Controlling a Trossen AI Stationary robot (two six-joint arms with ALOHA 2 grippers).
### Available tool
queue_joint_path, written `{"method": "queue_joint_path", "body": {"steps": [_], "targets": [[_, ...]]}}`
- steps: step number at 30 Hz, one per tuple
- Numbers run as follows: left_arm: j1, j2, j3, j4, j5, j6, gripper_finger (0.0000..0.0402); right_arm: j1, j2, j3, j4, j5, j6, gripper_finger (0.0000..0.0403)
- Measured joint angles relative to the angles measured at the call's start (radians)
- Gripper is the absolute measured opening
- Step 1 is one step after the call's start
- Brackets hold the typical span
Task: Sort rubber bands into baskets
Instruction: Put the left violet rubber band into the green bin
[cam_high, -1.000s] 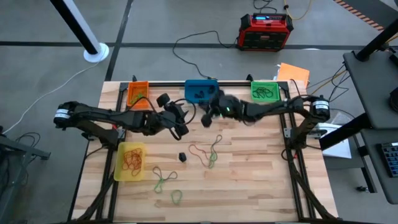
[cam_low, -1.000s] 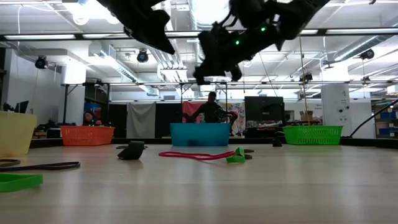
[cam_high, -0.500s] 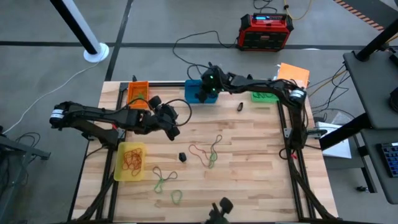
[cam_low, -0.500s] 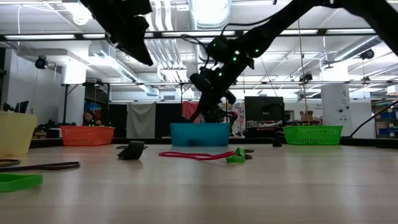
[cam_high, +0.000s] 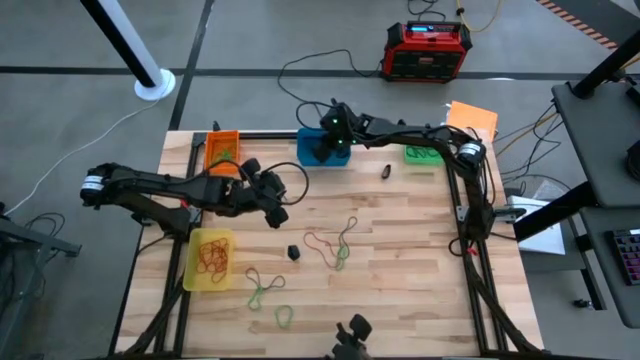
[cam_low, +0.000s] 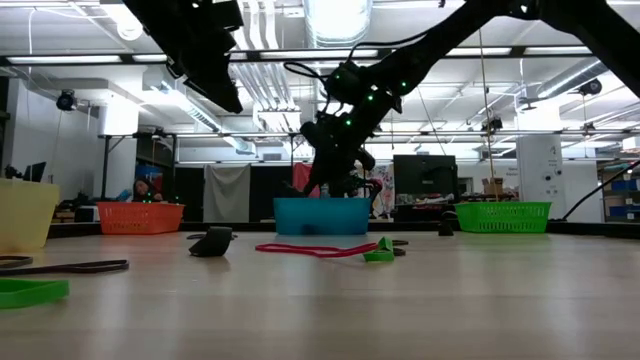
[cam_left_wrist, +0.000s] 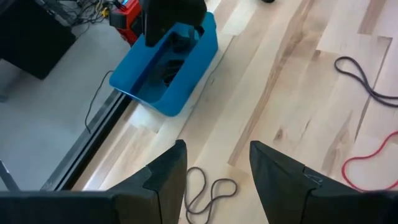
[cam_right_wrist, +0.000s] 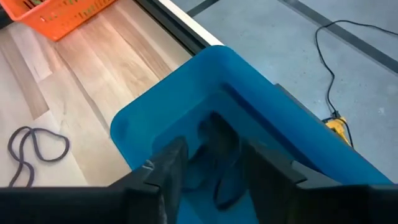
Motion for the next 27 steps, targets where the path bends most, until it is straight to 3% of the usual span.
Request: {"method": "queue_joint_path", "body": {"steps": [7,16,23,27], "targets": [[0.000,0.000,-0.009,-0.002,0.022,-0.020,0.0159,0.005,-0.039,0.000,-0.071,0.000,-0.016,0.0174],[-0.001,0.000,-0.013,-0.014,0.155,-0.035,0.0159,0.079,-0.203,-0.058,-0.375,0.000,-0.131,0.0164],[0.002,0.019,-0.028,-0.012,0.158,-0.008,0.0159,0.155,-0.428,-0.262,-0.381,0.000,-0.131,0.0158],[0.017,0.045,-0.047,0.006,0.279,0.097,0.0159,0.176,-0.567,-0.419,-0.281,0.000,-0.088,0.0158]]}}
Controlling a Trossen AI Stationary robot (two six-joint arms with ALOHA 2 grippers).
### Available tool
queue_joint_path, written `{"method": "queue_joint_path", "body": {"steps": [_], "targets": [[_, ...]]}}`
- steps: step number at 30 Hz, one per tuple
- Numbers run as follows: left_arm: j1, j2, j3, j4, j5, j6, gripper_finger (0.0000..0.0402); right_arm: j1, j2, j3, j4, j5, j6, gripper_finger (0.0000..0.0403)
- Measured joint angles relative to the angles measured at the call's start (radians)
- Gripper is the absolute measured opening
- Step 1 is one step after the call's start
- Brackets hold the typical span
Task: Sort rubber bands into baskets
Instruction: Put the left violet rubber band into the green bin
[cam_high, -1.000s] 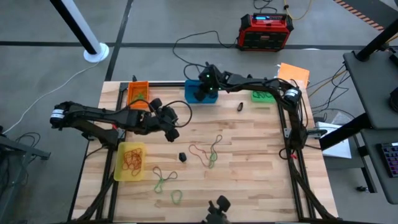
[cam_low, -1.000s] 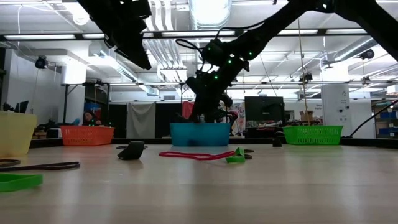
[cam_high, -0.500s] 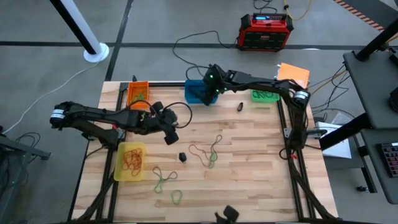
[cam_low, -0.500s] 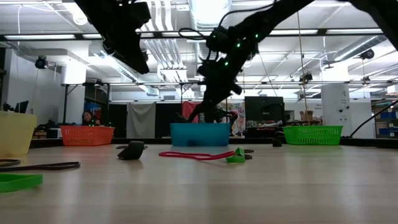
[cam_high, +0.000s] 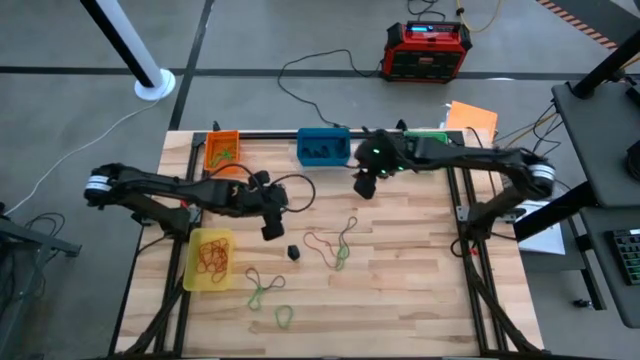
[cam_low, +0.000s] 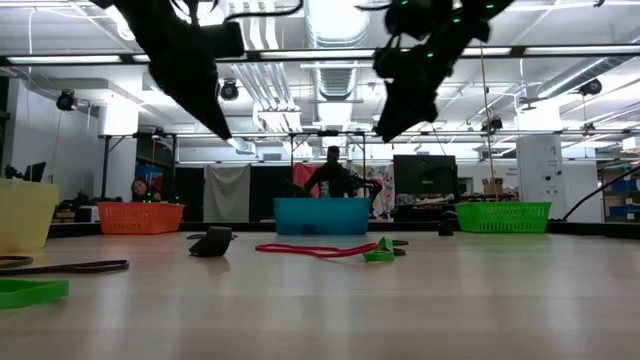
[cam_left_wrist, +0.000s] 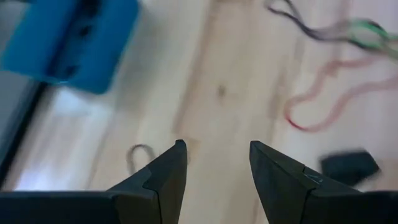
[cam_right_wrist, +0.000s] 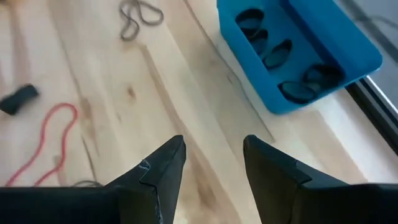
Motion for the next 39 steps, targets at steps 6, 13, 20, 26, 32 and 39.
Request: {"method": "queue_joint_path", "body": {"steps": [6,13,20,26,32,39], "targets": [[0.078,0.041,-0.015,0.047,0.135,0.204,0.0159,0.003,-0.150,-0.197,0.204,0.000,0.033,0.0159],[0.246,0.108,-0.017,0.060,0.243,0.374,0.0158,0.003,-0.202,-0.252,0.282,0.000,0.033,0.0160],[0.347,0.227,-0.033,0.050,0.296,0.469,0.0141,0.003,-0.201,-0.251,0.286,0.008,0.026,0.0164],[0.390,0.307,-0.090,0.052,0.317,0.466,0.0124,0.003,-0.201,-0.251,0.285,0.008,0.063,0.0162],[0.405,0.307,-0.148,0.129,0.320,0.460,0.0116,0.003,-0.201,-0.252,0.284,0.008,0.087,0.0164],[0.405,0.255,-0.194,0.191,0.291,0.460,0.0110,0.004,-0.200,-0.252,0.284,0.008,0.101,0.0157]]}}
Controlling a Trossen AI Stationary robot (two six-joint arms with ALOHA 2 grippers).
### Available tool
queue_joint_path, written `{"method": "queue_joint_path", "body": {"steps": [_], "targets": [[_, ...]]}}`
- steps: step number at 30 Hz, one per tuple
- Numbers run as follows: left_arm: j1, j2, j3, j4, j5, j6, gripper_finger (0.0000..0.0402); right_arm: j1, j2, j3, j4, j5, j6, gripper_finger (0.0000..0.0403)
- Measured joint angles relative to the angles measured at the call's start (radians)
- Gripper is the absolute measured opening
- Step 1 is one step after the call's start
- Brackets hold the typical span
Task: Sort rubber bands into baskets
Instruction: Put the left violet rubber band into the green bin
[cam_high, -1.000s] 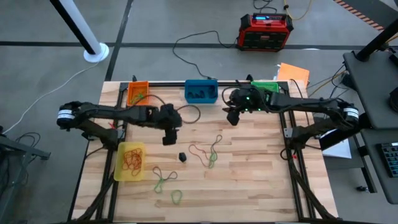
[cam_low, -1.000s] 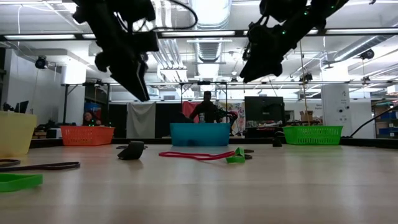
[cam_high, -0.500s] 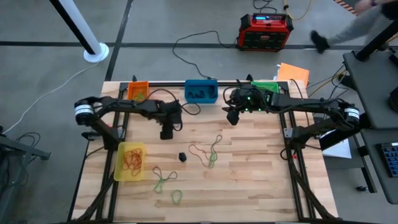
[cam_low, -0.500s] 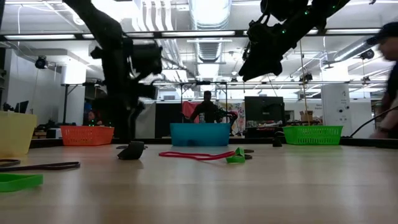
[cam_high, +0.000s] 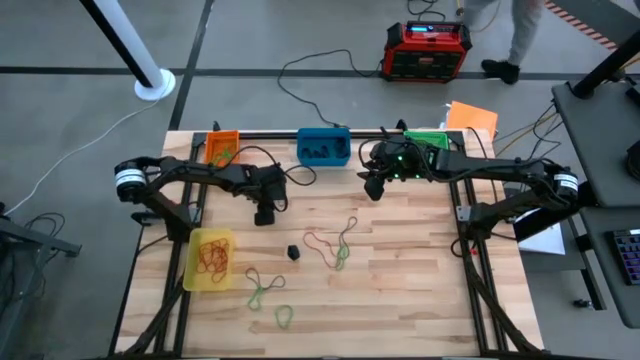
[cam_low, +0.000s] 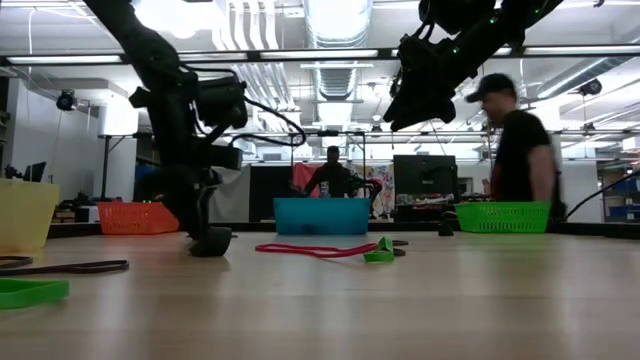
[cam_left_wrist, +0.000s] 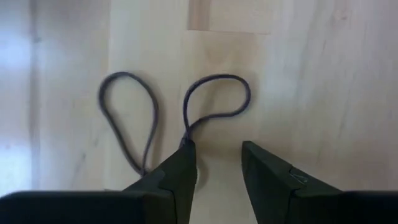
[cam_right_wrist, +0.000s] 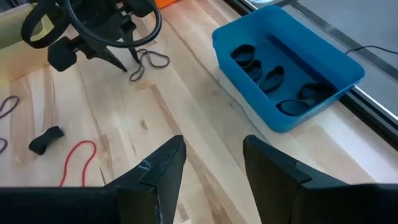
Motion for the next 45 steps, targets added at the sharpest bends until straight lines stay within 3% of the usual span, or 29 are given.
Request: {"method": "queue_joint_path", "body": {"steps": [8,16,23,27,39,45], "targets": [[0.001,-0.012,-0.043,0.094,-0.028,0.004,0.0009,0.001,0.000,-0.012,0.042,0.000,-0.004,0.0158],[-0.012,-0.079,-0.039,0.098,0.009,-0.019,0.0000,0.001,0.000,-0.047,0.092,0.000,-0.007,0.0156],[-0.018,-0.224,-0.041,0.097,0.027,-0.024,0.0000,0.001,0.000,-0.071,0.125,0.000,-0.012,0.0153],[-0.014,-0.236,-0.042,0.079,-0.004,-0.048,0.0002,0.002,0.000,-0.071,0.128,0.000,-0.011,0.0150],[-0.007,-0.052,-0.044,0.091,-0.014,-0.037,0.0103,0.006,0.000,-0.071,0.133,0.000,-0.011,0.0153],[0.009,0.026,-0.038,0.110,-0.028,-0.038,0.0102,0.006,0.000,-0.071,0.133,0.000,-0.011,0.0151]]}}
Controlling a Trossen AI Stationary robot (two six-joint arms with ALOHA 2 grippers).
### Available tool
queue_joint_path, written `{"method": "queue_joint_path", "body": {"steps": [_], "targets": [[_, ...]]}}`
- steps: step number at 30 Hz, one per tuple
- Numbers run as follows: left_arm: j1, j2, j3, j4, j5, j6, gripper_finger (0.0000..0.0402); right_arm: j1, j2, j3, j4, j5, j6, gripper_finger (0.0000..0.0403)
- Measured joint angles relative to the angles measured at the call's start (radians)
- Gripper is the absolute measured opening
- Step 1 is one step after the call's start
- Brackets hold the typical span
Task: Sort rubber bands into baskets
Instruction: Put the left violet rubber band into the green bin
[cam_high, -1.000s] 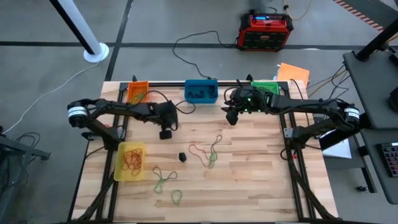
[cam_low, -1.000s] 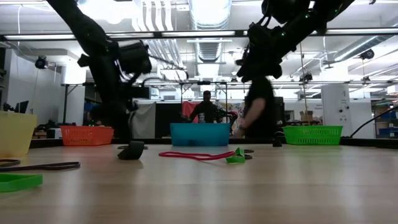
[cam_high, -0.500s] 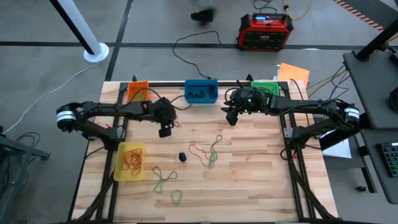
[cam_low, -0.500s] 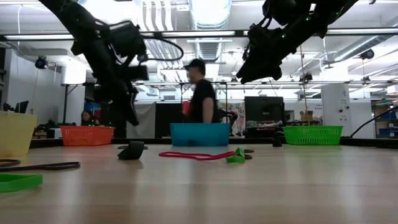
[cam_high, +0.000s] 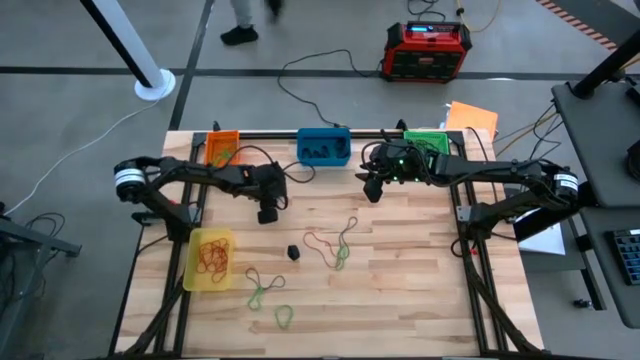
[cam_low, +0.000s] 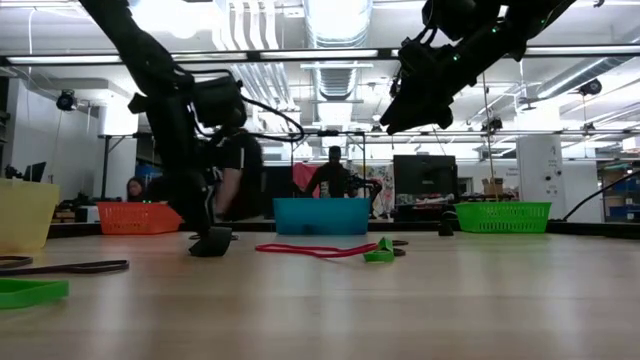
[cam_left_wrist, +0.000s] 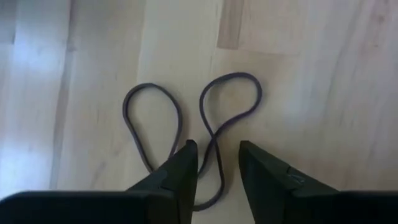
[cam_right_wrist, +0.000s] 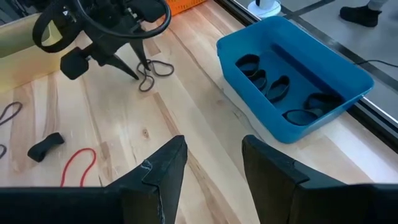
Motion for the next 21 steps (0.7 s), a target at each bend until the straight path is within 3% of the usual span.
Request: {"method": "queue_joint_path", "body": {"steps": [6,11,15,21], "targets": [[0.002,-0.007,-0.003,0.013,0.008,0.006,0.0013,0.000,0.000,0.000,0.000,0.000,0.000,0.0155],[0.005,-0.023,-0.004,0.015,0.018,-0.001,0.0003,0.000,0.000,0.000,0.014,0.000,-0.002,0.0150],[0.007,-0.049,-0.004,0.032,0.102,-0.008,0.0000,0.000,0.000,0.000,0.018,0.000,-0.003,0.0147],[0.005,-0.170,-0.005,0.070,0.169,-0.031,0.0000,0.014,0.000,-0.021,0.056,0.000,-0.031,0.0146]]}}
